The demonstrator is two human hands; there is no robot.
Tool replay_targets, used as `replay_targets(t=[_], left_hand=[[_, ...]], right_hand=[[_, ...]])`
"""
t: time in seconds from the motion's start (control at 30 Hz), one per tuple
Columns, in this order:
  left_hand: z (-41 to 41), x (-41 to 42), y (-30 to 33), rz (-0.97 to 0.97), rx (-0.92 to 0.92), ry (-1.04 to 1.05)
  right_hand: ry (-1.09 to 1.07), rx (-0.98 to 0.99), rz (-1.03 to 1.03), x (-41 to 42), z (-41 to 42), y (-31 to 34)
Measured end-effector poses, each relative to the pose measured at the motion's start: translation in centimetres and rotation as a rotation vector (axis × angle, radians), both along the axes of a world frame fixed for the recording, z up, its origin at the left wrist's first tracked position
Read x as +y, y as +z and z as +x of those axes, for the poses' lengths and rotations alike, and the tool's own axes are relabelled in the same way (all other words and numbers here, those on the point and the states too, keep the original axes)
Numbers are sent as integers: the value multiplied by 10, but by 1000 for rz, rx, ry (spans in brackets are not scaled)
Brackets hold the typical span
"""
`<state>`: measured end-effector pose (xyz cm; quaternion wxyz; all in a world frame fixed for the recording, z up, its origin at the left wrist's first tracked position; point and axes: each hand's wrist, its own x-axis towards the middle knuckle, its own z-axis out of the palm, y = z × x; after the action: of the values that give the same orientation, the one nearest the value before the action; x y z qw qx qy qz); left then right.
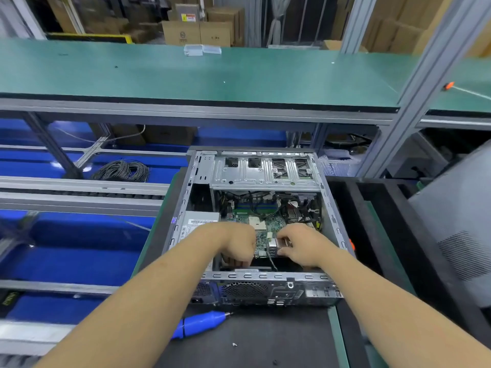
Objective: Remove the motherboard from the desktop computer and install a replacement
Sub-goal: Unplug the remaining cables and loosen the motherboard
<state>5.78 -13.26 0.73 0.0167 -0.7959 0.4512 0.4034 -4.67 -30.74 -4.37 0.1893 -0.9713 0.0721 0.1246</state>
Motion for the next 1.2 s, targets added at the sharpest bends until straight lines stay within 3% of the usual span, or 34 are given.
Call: replay_targets(t=[0.1, 0.2, 0.23, 0.33, 0.4, 0.67, 0.83, 0.93, 1.03, 1.2], left_hand=[[5, 6, 5, -115, -22, 26], [5, 13, 8, -545, -278, 123], [5, 14, 9, -594, -356, 114], [4, 10, 12, -412, -596, -117], [0, 6, 14, -353, -687, -161], [-14, 16, -1, -373, -728, -289], [-10, 26, -7, -488, -876, -317], [-11, 26, -8, -505, -917, -330], [-16, 26, -7, -520, -882, -331], [-38, 13, 0, -450, -840, -432]], right_hand=[[-60, -74, 105, 0, -5, 6], [-141, -115, 261, 3, -8, 22], [-156, -139, 290, 4, -7, 31], [-167, -125, 302, 5, -6, 56], [-163, -79, 306, 5, -8, 64], [-130, -64, 262, 19, -17, 52], [-69, -315, -62, 41, -15, 51], [-69, -309, -272, 50, -9, 49], [-134, -193, -227, 35, -15, 52], [-57, -115, -152, 21, -39, 50]])
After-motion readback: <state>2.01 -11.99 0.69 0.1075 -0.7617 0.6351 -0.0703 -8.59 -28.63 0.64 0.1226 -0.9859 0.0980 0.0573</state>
